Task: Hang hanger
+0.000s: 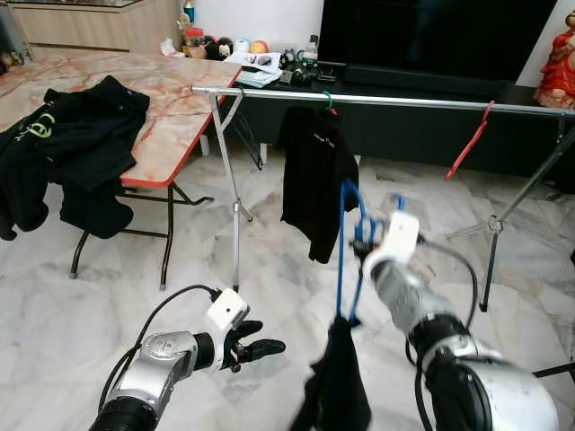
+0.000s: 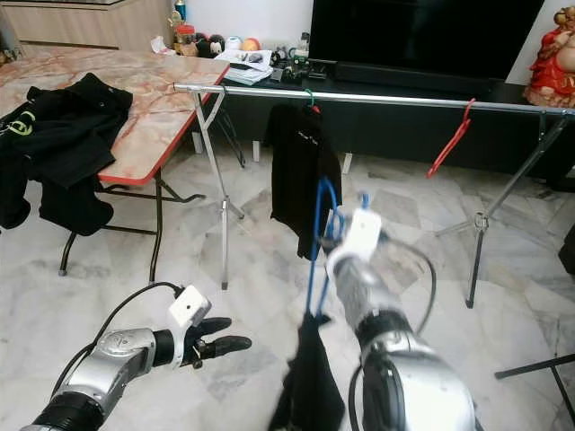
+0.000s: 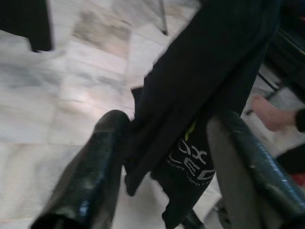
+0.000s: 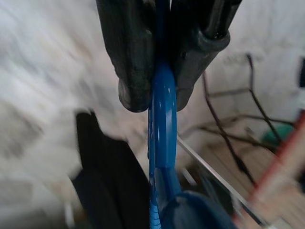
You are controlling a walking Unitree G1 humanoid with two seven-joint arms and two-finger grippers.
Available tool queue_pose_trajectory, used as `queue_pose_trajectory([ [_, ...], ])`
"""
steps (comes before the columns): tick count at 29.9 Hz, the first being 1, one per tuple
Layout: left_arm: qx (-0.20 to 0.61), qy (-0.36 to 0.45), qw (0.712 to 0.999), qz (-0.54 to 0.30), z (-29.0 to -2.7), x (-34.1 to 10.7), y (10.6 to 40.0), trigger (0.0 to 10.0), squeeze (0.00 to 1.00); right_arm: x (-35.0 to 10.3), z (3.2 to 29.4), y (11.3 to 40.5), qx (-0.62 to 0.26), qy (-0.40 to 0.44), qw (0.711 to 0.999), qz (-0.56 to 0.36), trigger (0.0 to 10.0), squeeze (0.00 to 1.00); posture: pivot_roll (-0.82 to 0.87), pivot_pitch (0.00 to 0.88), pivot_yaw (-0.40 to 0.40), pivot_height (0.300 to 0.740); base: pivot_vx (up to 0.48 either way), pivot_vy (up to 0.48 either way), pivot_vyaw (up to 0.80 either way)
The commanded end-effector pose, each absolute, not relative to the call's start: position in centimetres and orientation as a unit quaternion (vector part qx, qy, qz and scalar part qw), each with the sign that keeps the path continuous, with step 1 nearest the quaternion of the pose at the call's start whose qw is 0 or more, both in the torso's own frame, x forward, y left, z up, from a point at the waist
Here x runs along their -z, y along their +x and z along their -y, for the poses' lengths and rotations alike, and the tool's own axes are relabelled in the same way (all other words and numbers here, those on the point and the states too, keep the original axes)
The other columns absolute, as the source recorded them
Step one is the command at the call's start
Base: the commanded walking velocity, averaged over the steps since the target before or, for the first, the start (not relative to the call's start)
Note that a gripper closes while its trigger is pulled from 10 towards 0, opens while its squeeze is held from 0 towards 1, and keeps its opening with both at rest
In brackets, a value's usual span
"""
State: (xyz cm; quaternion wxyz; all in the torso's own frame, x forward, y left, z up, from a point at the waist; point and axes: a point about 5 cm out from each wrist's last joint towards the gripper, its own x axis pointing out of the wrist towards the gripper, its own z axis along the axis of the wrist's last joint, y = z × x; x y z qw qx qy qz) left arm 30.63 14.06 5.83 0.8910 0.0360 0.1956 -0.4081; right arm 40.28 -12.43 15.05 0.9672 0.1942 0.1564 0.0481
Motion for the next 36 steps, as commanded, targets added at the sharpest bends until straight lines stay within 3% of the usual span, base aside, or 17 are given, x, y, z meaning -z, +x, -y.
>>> queue_pose_trajectory([
  [1,0.385,0.043,0.905,-0.178,-13.8,-6.3,31.4,10.0,1.00,-16.8,11.4,40.8,-0.063,0.210,0.966,-0.140,10.0,0.00,0.08,0.036,-0.060,0.740,0.000,0.000,0.00],
  [4,0.368,0.038,0.914,-0.164,-13.4,-6.6,31.8,10.0,1.00,-17.8,10.2,41.0,-0.081,0.216,0.964,-0.131,10.0,0.00,0.08,0.036,-0.065,0.740,0.000,0.000,0.00],
  [5,0.359,0.035,0.919,-0.158,-13.2,-6.7,32.1,10.0,0.89,-18.1,9.6,41.0,-0.086,0.218,0.963,-0.129,10.0,0.00,0.08,0.036,-0.068,0.740,0.000,0.000,0.00],
  [6,0.353,0.035,0.922,-0.155,-13.0,-6.8,32.2,10.0,0.89,-18.3,9.3,41.0,-0.089,0.220,0.963,-0.129,10.0,0.00,0.08,0.036,-0.068,0.740,0.000,0.000,0.00],
  [7,0.349,0.033,0.925,-0.145,-12.8,-7.0,32.3,10.0,0.00,-18.6,8.5,41.0,-0.097,0.231,0.959,-0.130,10.0,0.00,0.08,0.036,-0.068,0.740,0.000,0.000,0.00],
  [14,0.351,0.031,0.927,-0.126,-11.5,-7.7,32.7,10.0,0.00,-19.3,6.1,40.8,-0.128,0.241,0.953,-0.132,10.0,0.00,0.08,0.035,-0.070,0.740,0.000,0.000,0.00],
  [20,0.372,0.029,0.919,-0.123,-10.9,-7.8,32.7,10.0,0.00,-19.8,5.9,40.9,-0.129,0.248,0.951,-0.129,10.0,0.00,0.07,0.038,-0.070,0.740,0.000,0.000,0.00],
  [25,0.443,0.044,0.884,-0.142,-10.9,-7.6,31.8,10.0,0.00,-20.5,5.6,41.0,-0.135,0.246,0.952,-0.123,10.0,0.00,0.07,0.038,-0.072,0.740,0.000,0.000,0.00],
  [31,0.466,0.043,0.873,-0.140,-11.3,-7.8,31.5,10.0,0.00,-21.4,4.6,40.9,-0.150,0.254,0.948,-0.118,10.0,0.00,0.08,0.038,-0.074,0.740,0.000,0.000,0.00],
  [36,0.450,0.048,0.881,-0.135,-11.4,-7.8,31.8,10.0,0.00,-22.2,3.0,40.7,-0.171,0.262,0.943,-0.115,10.0,0.00,0.07,0.035,-0.077,0.740,0.000,0.000,0.00],
])
